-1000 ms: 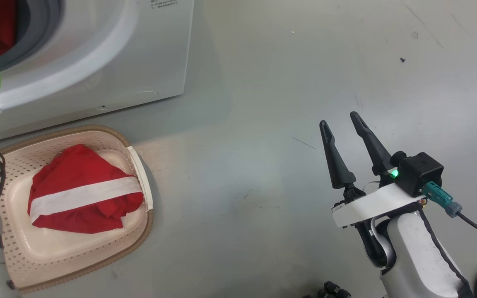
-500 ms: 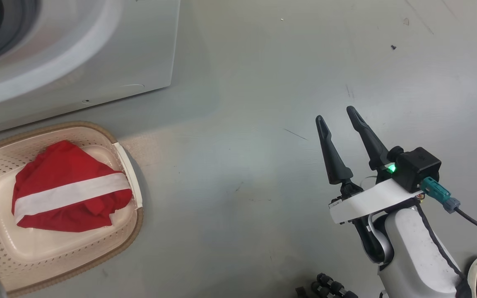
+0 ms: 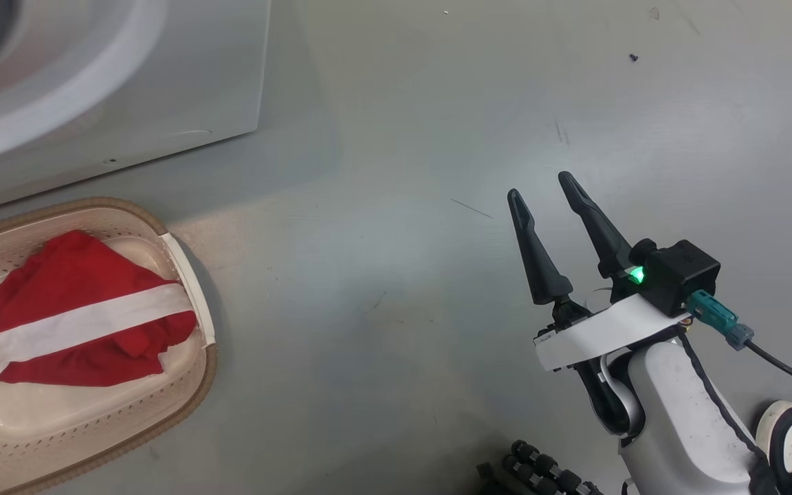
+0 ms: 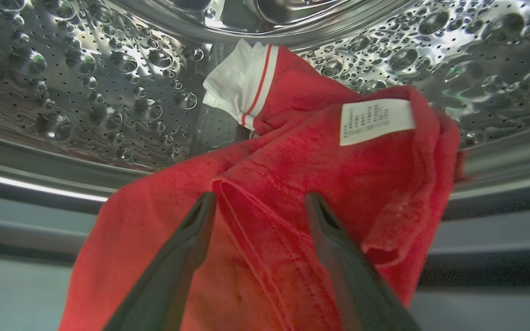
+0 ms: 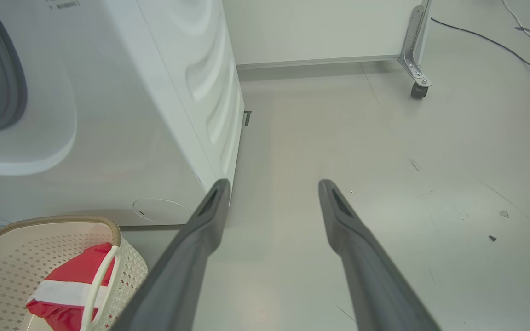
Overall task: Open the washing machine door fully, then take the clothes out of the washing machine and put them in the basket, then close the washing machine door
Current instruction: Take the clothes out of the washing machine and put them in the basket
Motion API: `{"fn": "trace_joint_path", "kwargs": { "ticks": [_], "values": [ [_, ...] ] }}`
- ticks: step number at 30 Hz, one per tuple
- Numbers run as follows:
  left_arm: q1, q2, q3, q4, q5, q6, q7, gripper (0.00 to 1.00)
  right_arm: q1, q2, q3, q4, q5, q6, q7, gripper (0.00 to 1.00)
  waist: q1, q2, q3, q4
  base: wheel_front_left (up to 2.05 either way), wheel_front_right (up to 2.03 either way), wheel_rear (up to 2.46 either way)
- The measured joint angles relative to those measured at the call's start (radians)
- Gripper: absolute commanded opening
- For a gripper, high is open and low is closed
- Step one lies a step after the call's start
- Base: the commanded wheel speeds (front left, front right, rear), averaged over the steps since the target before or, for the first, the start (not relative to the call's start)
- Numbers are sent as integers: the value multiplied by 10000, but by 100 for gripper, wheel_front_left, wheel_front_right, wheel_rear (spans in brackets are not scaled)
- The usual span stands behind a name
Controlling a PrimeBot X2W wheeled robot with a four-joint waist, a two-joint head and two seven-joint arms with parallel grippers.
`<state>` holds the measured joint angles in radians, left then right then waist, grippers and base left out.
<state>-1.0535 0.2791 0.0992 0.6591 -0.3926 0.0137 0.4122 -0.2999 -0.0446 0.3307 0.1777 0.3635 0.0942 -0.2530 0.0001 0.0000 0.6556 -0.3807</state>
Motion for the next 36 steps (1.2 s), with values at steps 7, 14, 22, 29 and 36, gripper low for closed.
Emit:
{"fn": "trace_joint_path", "kwargs": {
  "ticks": [7, 14, 22, 29, 36],
  "values": [
    [-341, 144, -29, 362, 90, 4, -94, 100, -2, 4, -8, -21, 46, -6, 0, 100, -1, 0, 165, -161, 0, 0, 0],
    [-627, 128, -71, 744, 104, 2, -174, 100, -3, 4, 0, -21, 46, -56, 0, 100, -1, 1, 220, -161, 0, 0, 0],
    [-790, 94, -268, 1112, 105, -151, -267, 0, -65, 6, 10, -15, 44, -90, 0, 100, -1, 0, 217, -138, 0, 0, 0],
    [-842, 94, -291, 1453, 105, -209, -510, 0, -202, 6, -15, 2, 25, -100, 0, 100, -1, 0, 138, -84, 0, 0, 0],
    [-830, -165, -318, 1829, 105, -476, -1032, 0, -208, 4, -140, 102, -56, -105, 0, 100, -1, 0, -70, 57, 0, 0, 0]
  ]
}}
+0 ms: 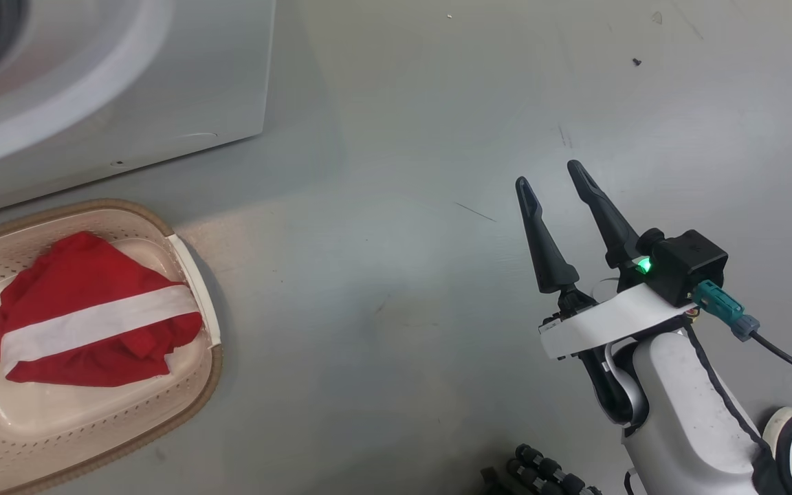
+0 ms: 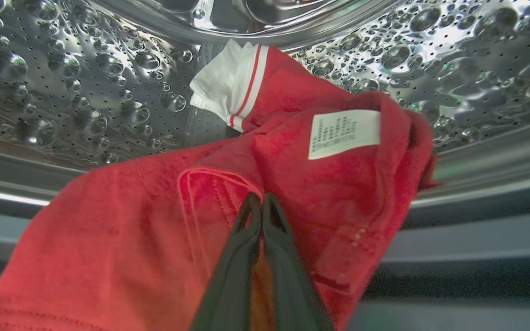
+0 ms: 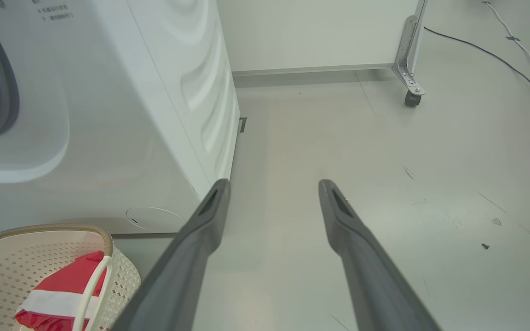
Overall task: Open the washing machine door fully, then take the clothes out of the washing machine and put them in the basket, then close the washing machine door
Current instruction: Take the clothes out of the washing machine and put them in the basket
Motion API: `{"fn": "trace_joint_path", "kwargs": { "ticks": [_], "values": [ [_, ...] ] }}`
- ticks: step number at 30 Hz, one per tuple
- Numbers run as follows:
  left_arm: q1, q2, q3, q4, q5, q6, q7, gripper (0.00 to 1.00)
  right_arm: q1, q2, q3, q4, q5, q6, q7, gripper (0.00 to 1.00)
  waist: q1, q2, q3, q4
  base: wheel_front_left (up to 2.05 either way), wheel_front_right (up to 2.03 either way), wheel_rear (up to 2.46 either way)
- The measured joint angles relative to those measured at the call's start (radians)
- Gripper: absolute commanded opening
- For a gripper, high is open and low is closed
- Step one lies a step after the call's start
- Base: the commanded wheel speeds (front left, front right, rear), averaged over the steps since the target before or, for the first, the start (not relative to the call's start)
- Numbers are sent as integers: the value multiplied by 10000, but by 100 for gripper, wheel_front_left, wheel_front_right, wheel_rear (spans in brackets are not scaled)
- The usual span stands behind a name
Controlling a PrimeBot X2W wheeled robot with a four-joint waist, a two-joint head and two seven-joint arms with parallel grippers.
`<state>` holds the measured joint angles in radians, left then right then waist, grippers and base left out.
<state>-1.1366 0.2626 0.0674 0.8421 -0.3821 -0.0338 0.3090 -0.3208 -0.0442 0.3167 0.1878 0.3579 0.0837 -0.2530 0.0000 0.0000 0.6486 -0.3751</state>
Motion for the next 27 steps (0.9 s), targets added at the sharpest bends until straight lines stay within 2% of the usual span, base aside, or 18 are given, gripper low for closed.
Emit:
{"fn": "trace_joint_path", "kwargs": {
  "ticks": [27],
  "values": [
    [997, -516, -192, 1016, -35, -623, -1988, 0, 13, -13, -451, 278, -483, -59, 0, 100, 0, 0, -1153, 1042, 0, 0, 0]
  ]
}}
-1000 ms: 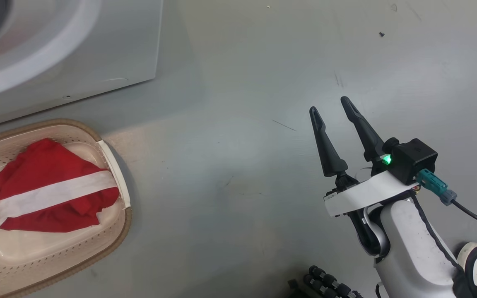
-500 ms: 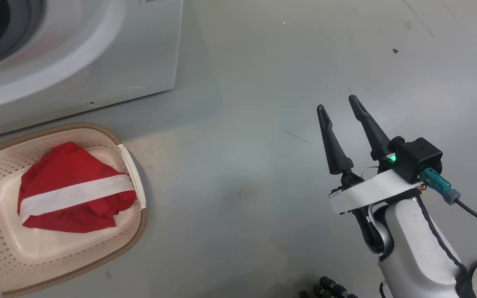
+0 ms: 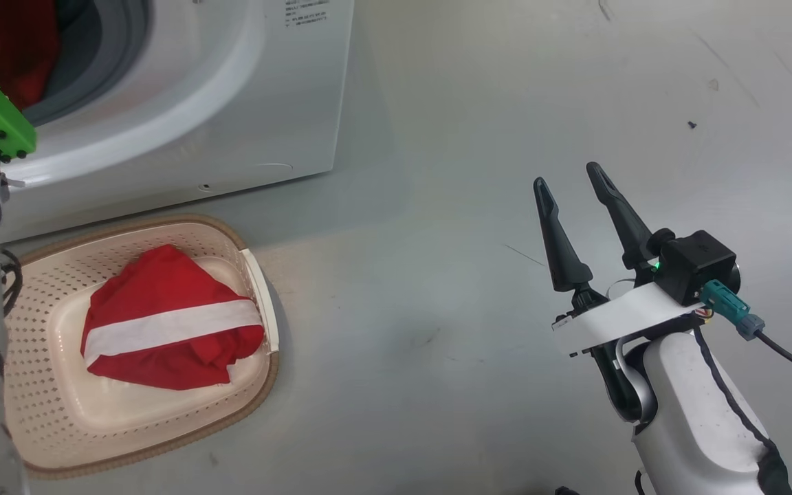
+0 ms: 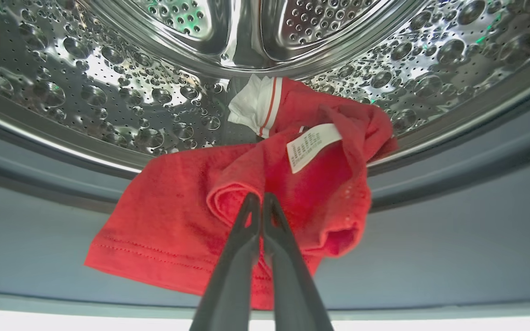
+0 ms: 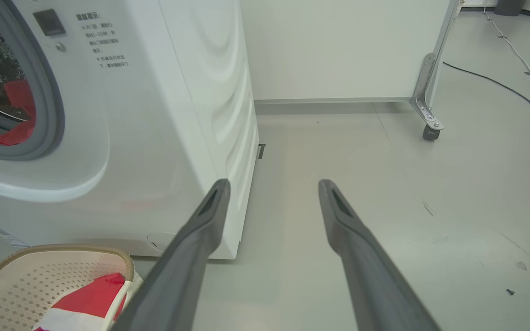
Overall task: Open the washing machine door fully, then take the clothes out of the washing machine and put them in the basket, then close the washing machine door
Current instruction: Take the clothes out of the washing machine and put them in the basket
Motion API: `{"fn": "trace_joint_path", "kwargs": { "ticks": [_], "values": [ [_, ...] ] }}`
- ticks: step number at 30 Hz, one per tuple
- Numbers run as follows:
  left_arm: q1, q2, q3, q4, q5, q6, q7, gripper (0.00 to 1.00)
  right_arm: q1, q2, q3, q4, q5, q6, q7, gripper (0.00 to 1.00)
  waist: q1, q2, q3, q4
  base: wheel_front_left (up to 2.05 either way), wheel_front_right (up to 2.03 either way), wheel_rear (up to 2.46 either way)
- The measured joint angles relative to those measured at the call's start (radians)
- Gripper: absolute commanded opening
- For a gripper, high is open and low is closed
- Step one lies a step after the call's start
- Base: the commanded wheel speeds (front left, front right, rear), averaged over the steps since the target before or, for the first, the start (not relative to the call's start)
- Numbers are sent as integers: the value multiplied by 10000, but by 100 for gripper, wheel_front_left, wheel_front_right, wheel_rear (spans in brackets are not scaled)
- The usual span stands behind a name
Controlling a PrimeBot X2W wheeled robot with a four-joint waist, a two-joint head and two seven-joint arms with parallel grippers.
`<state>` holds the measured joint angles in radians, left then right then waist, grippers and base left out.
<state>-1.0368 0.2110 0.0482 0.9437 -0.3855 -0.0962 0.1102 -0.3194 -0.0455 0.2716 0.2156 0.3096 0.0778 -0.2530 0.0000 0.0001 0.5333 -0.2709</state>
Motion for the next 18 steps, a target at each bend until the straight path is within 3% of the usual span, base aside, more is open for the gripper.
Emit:
{"fn": "trace_joint_path", "kwargs": {
  "ticks": [18],
  "values": [
    [1613, -311, -589, 194, -8, -249, -1680, 0, 308, -10, -104, 397, -65, 33, 0, 100, 0, 0, -1296, 738, 0, 0, 0]
  ]
}}
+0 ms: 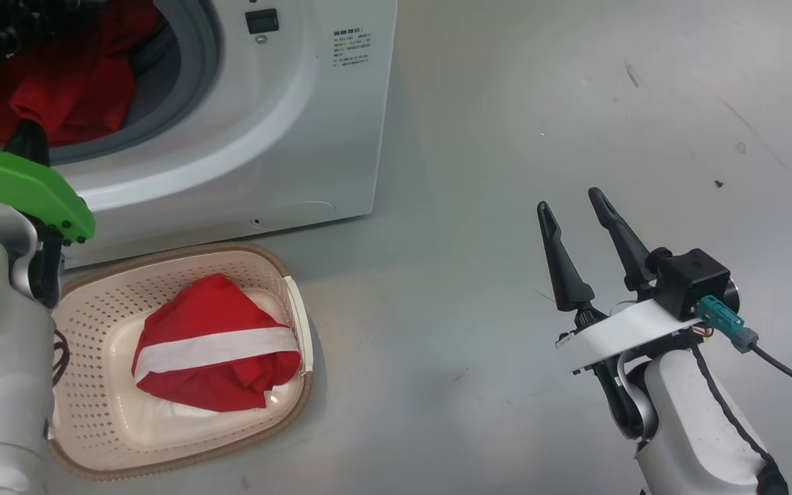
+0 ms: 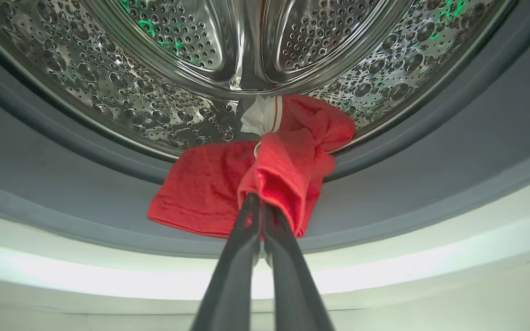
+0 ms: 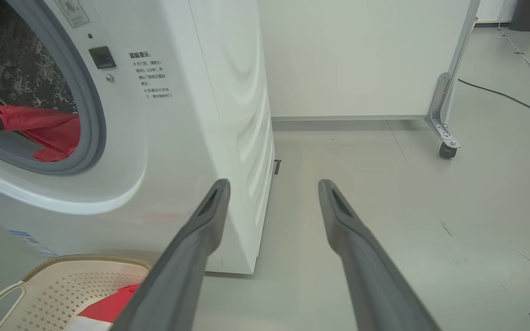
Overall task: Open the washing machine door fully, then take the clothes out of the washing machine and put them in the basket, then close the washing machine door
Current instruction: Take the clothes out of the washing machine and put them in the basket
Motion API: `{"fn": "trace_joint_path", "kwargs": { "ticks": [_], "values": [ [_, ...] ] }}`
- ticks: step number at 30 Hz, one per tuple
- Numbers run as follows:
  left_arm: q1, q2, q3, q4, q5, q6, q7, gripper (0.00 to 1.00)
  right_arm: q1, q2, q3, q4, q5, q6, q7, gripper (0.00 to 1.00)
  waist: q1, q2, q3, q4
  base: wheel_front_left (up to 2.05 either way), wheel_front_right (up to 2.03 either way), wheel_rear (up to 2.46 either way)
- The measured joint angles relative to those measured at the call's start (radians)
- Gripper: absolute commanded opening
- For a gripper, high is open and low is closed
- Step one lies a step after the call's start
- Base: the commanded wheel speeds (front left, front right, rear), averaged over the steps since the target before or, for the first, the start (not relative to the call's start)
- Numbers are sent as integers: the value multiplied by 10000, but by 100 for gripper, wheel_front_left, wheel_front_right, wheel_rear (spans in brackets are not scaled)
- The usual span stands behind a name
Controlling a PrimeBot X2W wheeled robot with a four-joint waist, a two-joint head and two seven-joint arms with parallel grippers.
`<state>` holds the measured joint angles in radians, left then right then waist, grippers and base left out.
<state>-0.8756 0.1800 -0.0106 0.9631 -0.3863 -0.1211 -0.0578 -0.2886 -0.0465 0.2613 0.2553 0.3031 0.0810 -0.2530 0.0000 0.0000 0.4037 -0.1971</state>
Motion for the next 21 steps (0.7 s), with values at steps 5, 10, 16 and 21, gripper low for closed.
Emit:
{"fn": "trace_joint_path", "kwargs": {
  "ticks": [5, 10, 16, 21],
  "values": [
    [503, -56, -268, -75, 25, -33, -571, 0, 183, -2, -56, 102, 2, 0, 0, 100, 0, 0, -362, 148, 0, 0, 0],
    [1053, -69, -545, -272, 98, -38, -1229, 0, 349, -4, -176, 169, 6, 10, 0, 100, 0, 0, -715, 296, 0, 0, 0],
    [1778, -125, -1120, -715, 222, -44, -1866, 0, 493, -6, -299, 213, 10, 58, 0, 100, 0, 0, -1156, 458, 0, 0, 0],
    [2408, -165, -1463, -1204, 424, -44, -2000, 0, 751, -8, -345, 313, 10, 58, 0, 100, 0, 0, -1521, 614, 0, 0, 0]
  ]
}}
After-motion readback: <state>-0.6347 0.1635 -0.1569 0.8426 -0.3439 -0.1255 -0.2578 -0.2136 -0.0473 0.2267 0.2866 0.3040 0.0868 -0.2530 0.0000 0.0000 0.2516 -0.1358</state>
